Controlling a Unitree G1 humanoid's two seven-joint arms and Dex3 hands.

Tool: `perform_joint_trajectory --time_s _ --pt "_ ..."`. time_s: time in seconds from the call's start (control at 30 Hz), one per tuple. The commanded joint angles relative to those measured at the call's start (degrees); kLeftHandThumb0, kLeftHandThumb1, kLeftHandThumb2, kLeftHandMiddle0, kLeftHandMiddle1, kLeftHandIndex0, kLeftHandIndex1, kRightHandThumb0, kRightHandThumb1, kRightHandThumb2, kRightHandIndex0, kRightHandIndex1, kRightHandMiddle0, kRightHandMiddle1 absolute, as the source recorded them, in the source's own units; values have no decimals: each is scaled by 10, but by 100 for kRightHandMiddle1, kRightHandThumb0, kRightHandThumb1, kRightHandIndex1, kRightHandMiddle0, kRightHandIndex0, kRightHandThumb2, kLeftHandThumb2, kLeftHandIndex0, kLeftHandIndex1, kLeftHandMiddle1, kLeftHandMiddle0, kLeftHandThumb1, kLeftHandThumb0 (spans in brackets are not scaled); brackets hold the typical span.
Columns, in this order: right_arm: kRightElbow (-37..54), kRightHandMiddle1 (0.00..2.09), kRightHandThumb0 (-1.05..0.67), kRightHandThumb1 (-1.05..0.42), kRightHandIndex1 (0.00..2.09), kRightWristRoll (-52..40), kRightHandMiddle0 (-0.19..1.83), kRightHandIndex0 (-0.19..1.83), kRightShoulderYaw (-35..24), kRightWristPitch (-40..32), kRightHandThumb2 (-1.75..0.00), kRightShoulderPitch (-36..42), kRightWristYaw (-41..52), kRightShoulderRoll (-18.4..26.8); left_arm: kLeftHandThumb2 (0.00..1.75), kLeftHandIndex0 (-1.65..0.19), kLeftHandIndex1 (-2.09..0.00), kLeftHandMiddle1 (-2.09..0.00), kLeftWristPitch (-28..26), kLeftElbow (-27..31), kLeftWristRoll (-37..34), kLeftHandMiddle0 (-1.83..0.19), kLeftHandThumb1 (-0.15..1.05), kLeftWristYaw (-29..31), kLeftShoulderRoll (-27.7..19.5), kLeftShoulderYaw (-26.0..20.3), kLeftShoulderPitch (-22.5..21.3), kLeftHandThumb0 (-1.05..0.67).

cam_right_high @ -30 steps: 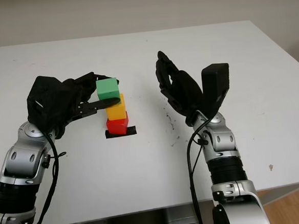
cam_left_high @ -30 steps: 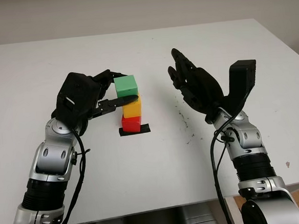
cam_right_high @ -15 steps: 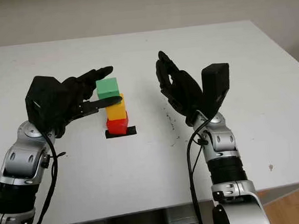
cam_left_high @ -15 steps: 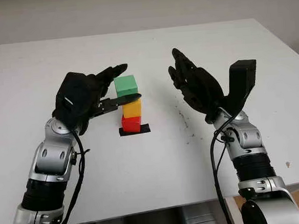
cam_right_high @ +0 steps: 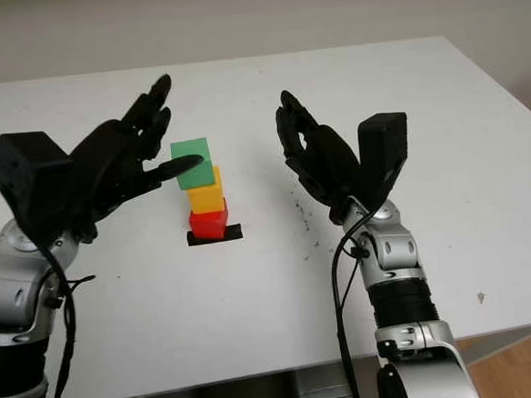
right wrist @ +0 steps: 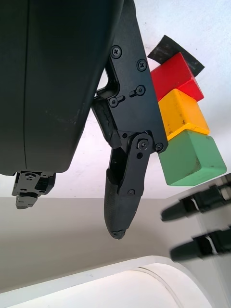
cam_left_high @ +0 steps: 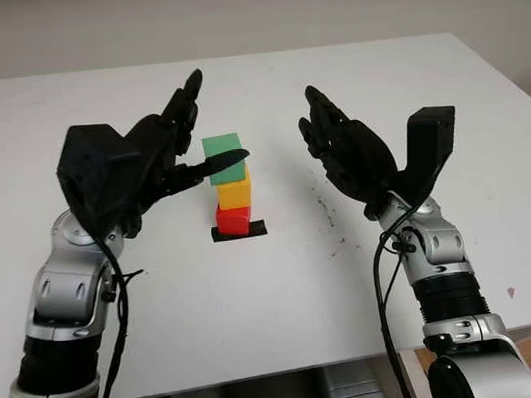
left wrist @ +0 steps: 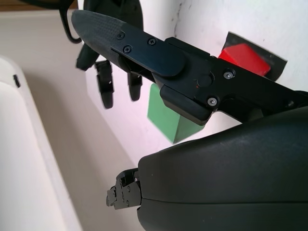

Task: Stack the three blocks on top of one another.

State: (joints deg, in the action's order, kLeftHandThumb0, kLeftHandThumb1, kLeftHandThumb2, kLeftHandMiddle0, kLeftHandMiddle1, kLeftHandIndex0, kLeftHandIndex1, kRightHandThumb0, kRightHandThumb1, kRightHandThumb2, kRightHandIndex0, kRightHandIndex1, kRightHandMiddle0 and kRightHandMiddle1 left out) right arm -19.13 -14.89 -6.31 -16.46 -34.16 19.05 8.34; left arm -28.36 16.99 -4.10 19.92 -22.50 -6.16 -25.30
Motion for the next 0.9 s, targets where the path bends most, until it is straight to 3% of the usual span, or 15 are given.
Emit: perform_joint_trajectory --time_s 0.0,0.07,0.1,0.2,0.37,0.6,0.73,0.87 --pt "7 5 -67 -105 5 -2 -12 -14 0 9 -59 -3 1 -3 22 19 0 0 10 23 -4 19 104 -13 -5 -23 13 -103" --pt "3 5 -68 -105 5 0 -12 -14 1 14 -60 -4 4 -2 47 19 0 0 7 41 -16 19 105 -42 15 -48 20 -97" --pt "0 5 -69 -105 5 1 -13 -15 3 19 -60 -5 9 0 52 19 0 0 3 50 -28 19 105 -64 33 -66 21 -95" --pt "-12 3 -73 -105 3 4 -17 -18 6 40 -63 -8 28 4 56 19 0 0 15 62 -51 19 105 -130 79 -109 25 -89" --pt "-23 0 -78 -105 0 15 -19 -19 8 61 -66 -11 26 3 63 19 0 0 59 47 -69 19 105 -166 93 -152 50 -88" --pt "-38 0 -78 -105 0 32 -19 -19 13 87 -70 -8 20 6 68 19 0 0 173 -36 0 19 105 -203 89 -139 106 -82" --pt "-42 0 -78 -105 0 40 -19 -19 13 89 -72 -3 18 7 69 19 0 0 239 -98 29 19 105 -191 75 -125 133 -81" --pt "-42 0 -77 -105 0 46 -19 -19 13 94 -75 2 11 6 68 19 0 0 277 -122 34 19 105 -178 76 -110 155 -81"
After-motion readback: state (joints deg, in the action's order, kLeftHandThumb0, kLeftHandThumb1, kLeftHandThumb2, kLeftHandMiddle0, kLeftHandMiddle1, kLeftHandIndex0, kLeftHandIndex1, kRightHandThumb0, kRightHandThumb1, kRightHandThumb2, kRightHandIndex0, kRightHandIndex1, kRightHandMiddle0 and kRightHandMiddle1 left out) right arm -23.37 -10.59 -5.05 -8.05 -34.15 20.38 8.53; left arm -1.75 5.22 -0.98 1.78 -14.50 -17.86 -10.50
